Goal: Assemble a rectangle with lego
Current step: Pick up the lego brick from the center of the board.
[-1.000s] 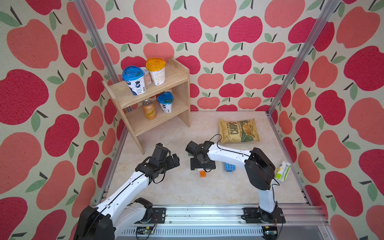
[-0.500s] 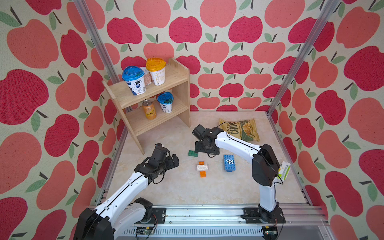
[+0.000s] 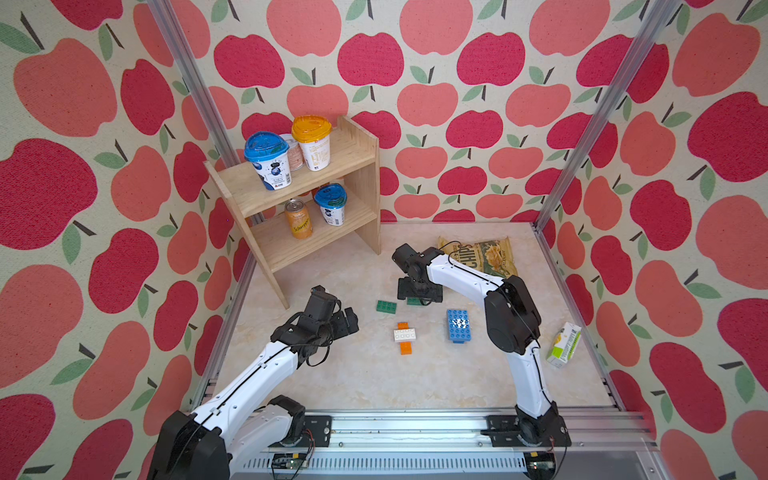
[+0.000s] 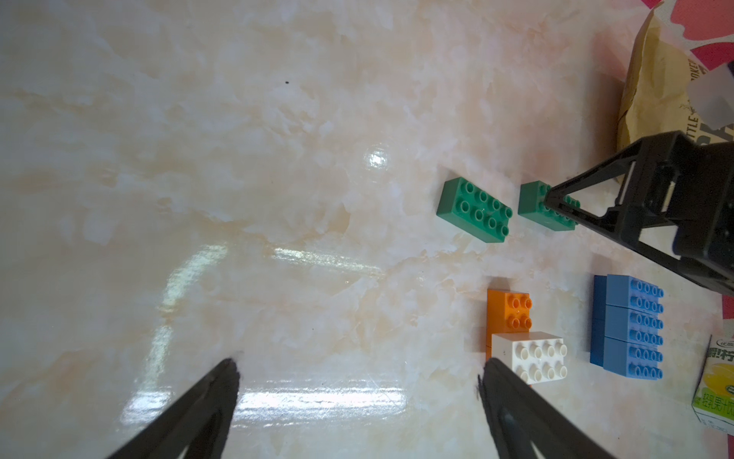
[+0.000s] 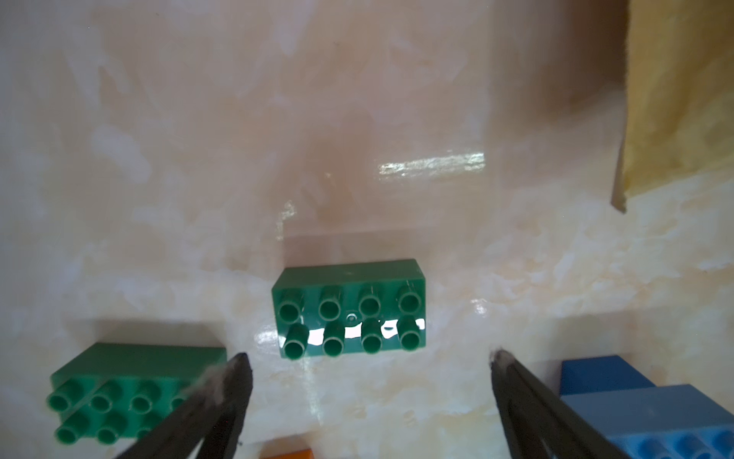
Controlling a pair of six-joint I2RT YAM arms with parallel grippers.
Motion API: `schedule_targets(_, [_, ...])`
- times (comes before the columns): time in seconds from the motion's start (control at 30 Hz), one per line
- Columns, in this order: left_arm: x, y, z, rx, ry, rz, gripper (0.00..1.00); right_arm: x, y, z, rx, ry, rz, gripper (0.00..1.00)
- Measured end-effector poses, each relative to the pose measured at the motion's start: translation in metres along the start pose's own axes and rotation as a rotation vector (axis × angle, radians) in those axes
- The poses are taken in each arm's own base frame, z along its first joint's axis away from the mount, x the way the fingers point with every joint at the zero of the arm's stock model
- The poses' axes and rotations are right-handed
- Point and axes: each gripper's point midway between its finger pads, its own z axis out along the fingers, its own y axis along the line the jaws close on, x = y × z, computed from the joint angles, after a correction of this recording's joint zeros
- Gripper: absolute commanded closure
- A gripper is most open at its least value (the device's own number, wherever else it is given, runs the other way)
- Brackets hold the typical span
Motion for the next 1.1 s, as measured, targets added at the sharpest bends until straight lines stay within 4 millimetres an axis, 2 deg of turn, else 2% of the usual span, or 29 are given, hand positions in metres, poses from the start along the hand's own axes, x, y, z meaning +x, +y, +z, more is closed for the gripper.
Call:
schedule_targets(0.27, [0.001, 0.001, 0.002, -0.004, 0.008, 0.000, 0.03, -0.006, 0.007, 0.015, -0.027, 0.030, -0.018, 0.15])
schedule_targets(0.4, [0.001, 0.001, 0.001, -0.003, 0.007, 0.000, 0.03, -0.007, 0.011, 0.017, -0.036, 0.035, -0.031, 0.24])
schedule_targets(0.67, [0.001, 0.001, 0.001, -0.005, 0.004, 0.000, 0.03, -0.006, 0.011, 0.021, -0.031, 0.041, -0.035, 0.28])
schedule_targets(1.0, [0.000, 0.001, 0.001, -0.005, 0.004, 0.000, 0.03, -0.005, 0.012, 0.021, -0.030, 0.042, -0.041, 0.46])
schedule_targets(1.1, [0.000, 0.001, 0.001, -0.007, 0.001, 0.000, 0.03, -0.005, 0.012, 0.021, -0.030, 0.041, -0.043, 0.55])
